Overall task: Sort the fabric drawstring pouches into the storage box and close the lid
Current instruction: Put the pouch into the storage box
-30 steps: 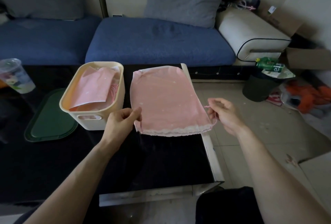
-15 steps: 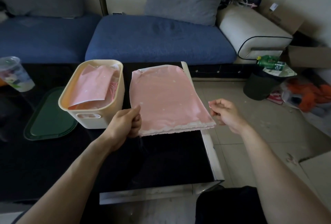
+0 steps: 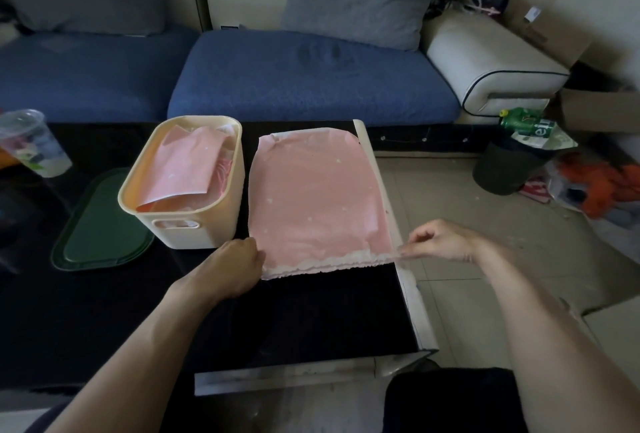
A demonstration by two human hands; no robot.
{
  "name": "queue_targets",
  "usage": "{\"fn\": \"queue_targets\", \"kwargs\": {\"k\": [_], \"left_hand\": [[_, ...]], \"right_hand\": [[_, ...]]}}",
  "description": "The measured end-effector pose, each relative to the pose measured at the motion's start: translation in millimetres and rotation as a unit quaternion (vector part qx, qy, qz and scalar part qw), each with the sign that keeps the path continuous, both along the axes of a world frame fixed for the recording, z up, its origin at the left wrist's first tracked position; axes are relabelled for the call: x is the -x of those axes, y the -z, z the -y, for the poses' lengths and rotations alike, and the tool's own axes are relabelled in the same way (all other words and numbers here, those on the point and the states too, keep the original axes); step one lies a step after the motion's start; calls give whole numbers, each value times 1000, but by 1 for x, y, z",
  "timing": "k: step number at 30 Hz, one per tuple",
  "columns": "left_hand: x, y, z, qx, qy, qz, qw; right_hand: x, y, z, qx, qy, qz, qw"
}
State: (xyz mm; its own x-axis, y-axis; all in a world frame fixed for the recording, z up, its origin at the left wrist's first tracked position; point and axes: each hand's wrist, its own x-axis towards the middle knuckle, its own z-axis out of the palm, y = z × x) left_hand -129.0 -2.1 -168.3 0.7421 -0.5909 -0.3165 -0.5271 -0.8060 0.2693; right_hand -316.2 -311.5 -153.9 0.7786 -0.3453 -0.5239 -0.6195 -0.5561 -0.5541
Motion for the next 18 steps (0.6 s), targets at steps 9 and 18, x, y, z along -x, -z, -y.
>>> {"fn": "queue_targets", "kwargs": {"k": [9, 18], "left_hand": [[-4, -10, 0, 35, -3, -39, 999], [-8, -17, 1, 57, -8, -71, 996]], "right_hand": [[-9, 0, -8, 1, 97, 111, 989], [-6, 23, 10, -84, 272, 223, 932]]}}
